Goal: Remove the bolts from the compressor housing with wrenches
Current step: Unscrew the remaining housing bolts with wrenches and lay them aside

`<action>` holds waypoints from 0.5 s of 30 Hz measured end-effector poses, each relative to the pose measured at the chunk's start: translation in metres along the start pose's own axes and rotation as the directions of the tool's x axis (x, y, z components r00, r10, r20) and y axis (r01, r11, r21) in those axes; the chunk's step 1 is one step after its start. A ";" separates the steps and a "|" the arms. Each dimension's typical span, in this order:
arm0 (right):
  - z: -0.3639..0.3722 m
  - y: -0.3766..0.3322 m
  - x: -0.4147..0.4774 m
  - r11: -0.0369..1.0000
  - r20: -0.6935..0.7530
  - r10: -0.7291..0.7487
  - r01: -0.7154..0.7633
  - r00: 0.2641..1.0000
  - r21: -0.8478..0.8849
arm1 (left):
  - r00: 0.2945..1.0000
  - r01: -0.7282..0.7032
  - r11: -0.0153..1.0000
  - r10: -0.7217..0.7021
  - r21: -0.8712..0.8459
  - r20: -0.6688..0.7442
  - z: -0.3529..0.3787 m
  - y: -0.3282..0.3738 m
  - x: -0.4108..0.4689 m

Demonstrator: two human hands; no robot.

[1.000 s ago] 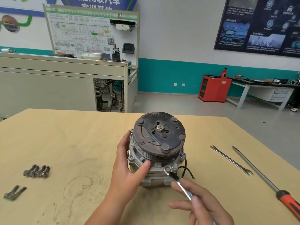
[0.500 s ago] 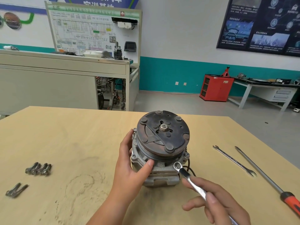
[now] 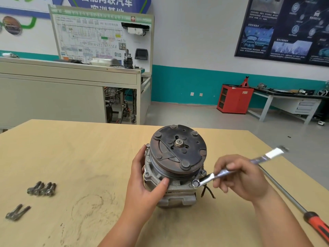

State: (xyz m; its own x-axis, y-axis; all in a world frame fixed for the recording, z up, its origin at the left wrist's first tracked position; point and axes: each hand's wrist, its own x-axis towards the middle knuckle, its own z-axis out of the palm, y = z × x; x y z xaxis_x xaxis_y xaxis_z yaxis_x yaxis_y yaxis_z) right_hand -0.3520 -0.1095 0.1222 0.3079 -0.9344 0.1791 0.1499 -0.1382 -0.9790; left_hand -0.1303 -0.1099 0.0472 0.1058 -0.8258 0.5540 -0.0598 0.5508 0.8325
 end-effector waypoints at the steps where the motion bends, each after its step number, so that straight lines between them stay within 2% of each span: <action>1: -0.002 -0.001 0.009 0.999 0.062 0.028 -0.030 0.998 0.023 | 1.000 0.001 1.000 -0.001 0.001 -0.001 0.000 0.000 0.000; 4: -0.009 0.003 0.015 0.986 0.191 -0.004 -0.027 0.982 0.162 | 1.000 0.004 1.000 -0.004 -0.006 -0.002 0.000 0.001 -0.001; 6: -0.012 0.014 0.006 0.894 0.269 -0.128 -0.006 0.954 0.449 | 1.000 0.003 1.000 -0.003 -0.009 -0.004 0.000 0.001 -0.001; 7: -0.010 0.019 -0.003 0.819 0.246 -0.209 0.032 0.947 0.573 | 1.000 0.003 1.000 -0.003 -0.007 -0.004 0.000 0.001 0.000; 8: -0.011 0.022 -0.015 0.769 0.157 -0.248 0.095 0.956 0.632 | 1.000 0.003 1.000 -0.003 -0.006 -0.003 0.000 0.000 0.000; 10: 0.001 0.030 -0.037 0.729 -0.008 -0.186 0.143 0.982 0.670 | 1.000 0.003 1.000 -0.003 -0.006 0.002 0.000 -0.001 -0.001; 11: 0.008 0.036 -0.046 0.795 -0.117 -0.192 0.224 0.974 0.563 | 1.000 0.002 1.000 -0.002 -0.005 0.006 0.000 -0.001 -0.001; 12: 0.017 0.043 -0.055 0.843 -0.171 -0.183 0.244 0.968 0.480 | 1.000 0.002 1.000 -0.002 -0.001 0.009 0.000 -0.002 -0.001; 13: 0.025 0.044 -0.066 0.940 -0.325 -0.196 0.271 0.925 0.205 | 1.000 0.004 1.000 -0.004 0.005 0.014 0.000 -0.002 -0.002; 14: 0.033 0.044 -0.073 0.970 -0.396 -0.213 0.240 0.893 0.020 | 1.000 0.007 1.000 -0.007 0.009 0.019 0.000 -0.003 -0.002; 15: 0.038 0.045 -0.078 0.972 -0.387 -0.232 0.222 0.892 -0.072 | 1.000 0.010 1.000 -0.010 0.011 0.022 0.000 -0.003 -0.002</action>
State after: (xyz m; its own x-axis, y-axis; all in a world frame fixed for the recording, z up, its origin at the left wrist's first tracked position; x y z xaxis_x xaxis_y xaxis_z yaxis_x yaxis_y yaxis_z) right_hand -0.3335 -0.0300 0.0674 -0.1236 -0.9288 0.3494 0.1467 -0.3653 -0.9193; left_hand -0.1305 -0.1093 0.0437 0.0842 -0.8337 0.5457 -0.0701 0.5413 0.8379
